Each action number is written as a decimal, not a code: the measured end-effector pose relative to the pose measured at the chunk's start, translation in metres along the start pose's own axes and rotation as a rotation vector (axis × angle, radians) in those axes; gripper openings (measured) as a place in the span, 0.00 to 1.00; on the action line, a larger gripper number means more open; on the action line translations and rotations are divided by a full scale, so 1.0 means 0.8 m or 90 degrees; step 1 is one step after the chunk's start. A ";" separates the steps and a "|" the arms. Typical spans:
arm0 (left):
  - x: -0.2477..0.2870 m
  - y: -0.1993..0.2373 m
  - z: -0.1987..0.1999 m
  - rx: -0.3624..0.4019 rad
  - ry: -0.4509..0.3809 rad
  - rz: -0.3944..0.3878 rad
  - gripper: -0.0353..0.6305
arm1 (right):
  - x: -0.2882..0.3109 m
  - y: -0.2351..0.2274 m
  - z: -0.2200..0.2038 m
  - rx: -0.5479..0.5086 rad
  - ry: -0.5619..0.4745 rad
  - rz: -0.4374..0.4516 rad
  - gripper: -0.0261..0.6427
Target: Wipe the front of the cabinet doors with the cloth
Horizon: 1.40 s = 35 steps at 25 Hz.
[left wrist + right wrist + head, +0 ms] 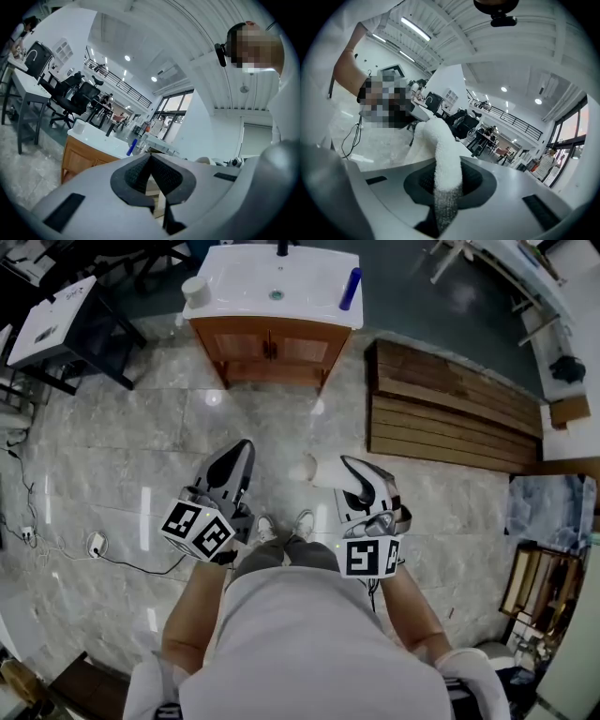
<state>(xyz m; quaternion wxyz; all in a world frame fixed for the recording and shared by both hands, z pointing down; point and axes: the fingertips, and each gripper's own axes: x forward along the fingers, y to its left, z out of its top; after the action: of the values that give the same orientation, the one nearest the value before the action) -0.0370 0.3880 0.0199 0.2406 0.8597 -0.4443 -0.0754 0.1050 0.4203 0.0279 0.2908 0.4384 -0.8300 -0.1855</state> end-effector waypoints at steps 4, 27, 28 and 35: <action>0.011 -0.004 -0.014 0.004 0.001 0.019 0.08 | 0.004 0.015 -0.023 0.007 -0.009 0.043 0.15; 0.134 0.161 0.040 -0.037 0.008 0.038 0.08 | 0.207 -0.033 -0.007 -0.019 0.008 0.085 0.15; 0.146 0.179 0.048 -0.039 0.011 0.032 0.08 | 0.228 -0.038 -0.001 -0.020 0.014 0.082 0.15; 0.215 0.270 0.100 -0.055 0.012 -0.021 0.08 | 0.339 -0.066 0.031 -0.037 0.051 0.058 0.15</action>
<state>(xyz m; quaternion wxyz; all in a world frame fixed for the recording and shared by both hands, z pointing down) -0.1197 0.1165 0.0682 0.2802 0.8563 -0.4243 -0.0905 0.0006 0.1666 0.0662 0.3448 0.3987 -0.8309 -0.1783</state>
